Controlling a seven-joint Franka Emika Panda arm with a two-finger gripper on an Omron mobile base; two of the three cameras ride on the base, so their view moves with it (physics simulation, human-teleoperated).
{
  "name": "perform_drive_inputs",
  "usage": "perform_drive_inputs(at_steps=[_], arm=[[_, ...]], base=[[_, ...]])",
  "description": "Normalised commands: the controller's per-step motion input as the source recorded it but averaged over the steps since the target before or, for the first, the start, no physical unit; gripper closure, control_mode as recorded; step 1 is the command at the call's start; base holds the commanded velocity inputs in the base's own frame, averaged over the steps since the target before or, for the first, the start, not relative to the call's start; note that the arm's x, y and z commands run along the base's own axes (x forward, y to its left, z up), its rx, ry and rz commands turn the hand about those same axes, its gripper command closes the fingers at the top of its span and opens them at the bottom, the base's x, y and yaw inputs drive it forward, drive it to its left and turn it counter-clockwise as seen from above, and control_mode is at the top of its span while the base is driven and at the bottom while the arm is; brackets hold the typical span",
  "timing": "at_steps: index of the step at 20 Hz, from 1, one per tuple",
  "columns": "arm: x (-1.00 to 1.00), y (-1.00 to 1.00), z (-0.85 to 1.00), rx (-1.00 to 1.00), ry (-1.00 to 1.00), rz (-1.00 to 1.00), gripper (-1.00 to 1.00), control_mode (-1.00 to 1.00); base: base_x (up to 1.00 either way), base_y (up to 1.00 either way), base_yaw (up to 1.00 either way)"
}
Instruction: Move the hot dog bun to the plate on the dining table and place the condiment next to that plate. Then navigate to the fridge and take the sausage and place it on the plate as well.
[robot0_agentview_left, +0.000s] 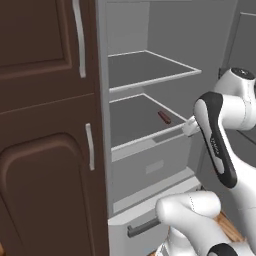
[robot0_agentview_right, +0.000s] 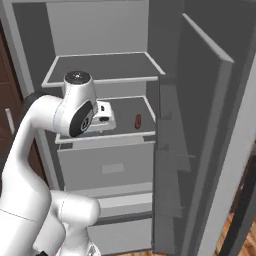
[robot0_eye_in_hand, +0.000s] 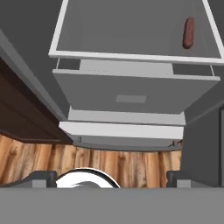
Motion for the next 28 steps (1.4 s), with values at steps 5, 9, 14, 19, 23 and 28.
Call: perform_drive_inputs(at_steps=[5,9,14,19,23,28], arm=[[0.00,0.00,0.00,0.00,0.00,0.00,-1.00,1.00],[0.00,0.00,0.00,0.00,0.00,0.00,-1.00,1.00],[0.24,-0.24,-0.32,-0.01,-0.06,-0.05,-1.00,-1.00],[0.72,-0.01,-0.44,-0.01,-0.13,-0.10,-1.00,-1.00],[0.79,0.00,-0.44,-0.01,-0.11,-0.12,-1.00,-1.00],[0.79,-0.08,-0.36,0.00,-0.02,-0.12,-1.00,-1.00]], base=[[0.83,0.00,-0.02],[0.38,0.00,-0.01],[0.00,0.00,0.00],[0.00,0.00,0.00],[0.00,0.00,0.00],[0.00,0.00,0.00]])
